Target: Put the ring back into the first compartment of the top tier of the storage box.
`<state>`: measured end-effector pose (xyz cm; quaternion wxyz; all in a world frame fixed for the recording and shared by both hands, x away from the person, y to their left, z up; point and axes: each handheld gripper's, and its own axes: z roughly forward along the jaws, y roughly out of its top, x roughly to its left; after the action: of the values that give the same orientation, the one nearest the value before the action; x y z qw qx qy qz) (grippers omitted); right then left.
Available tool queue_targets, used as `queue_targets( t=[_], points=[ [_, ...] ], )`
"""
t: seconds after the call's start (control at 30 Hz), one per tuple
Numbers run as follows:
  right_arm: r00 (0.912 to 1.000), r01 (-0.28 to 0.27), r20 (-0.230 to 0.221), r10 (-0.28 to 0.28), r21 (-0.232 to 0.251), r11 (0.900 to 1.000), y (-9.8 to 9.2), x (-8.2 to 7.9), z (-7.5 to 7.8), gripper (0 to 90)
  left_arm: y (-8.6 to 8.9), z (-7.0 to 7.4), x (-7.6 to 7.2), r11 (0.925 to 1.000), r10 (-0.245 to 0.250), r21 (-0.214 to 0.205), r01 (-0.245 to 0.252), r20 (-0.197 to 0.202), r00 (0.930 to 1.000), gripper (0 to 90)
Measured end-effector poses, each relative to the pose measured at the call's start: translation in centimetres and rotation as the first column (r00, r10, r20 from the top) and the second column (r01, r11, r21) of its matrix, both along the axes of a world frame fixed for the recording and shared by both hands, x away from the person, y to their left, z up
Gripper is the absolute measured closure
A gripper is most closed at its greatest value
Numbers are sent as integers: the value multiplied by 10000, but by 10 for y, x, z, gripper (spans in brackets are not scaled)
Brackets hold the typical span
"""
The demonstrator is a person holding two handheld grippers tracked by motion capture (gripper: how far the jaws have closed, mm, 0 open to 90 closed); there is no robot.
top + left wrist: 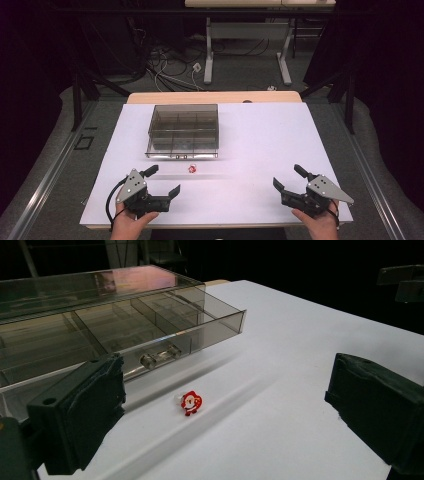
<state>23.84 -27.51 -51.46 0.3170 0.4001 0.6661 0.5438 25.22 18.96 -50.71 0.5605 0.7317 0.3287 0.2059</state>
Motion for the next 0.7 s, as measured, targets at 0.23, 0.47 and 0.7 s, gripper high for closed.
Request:
queue_targets(
  t=[0.23, 0.47, 0.7],
  points=[
    [9999, -93, 85, 94, -138, 9999, 2, 0, 0, 158, -3, -2, 2, 9999, 141, -6, -141, -281, 9995, 25],
    [10000, 5, -8, -5, -73, 10000, 1, 0, -2, 159, -9, -5, 6, 9997, 154, 173, -147, -431, 9990, 46],
    [10000, 7, -24, -7, -104, 9999, 1, 0, -2, 159, -17, -7, 10, 9992, 63, 404, -37, -639, 9979, 68]
  ],
)
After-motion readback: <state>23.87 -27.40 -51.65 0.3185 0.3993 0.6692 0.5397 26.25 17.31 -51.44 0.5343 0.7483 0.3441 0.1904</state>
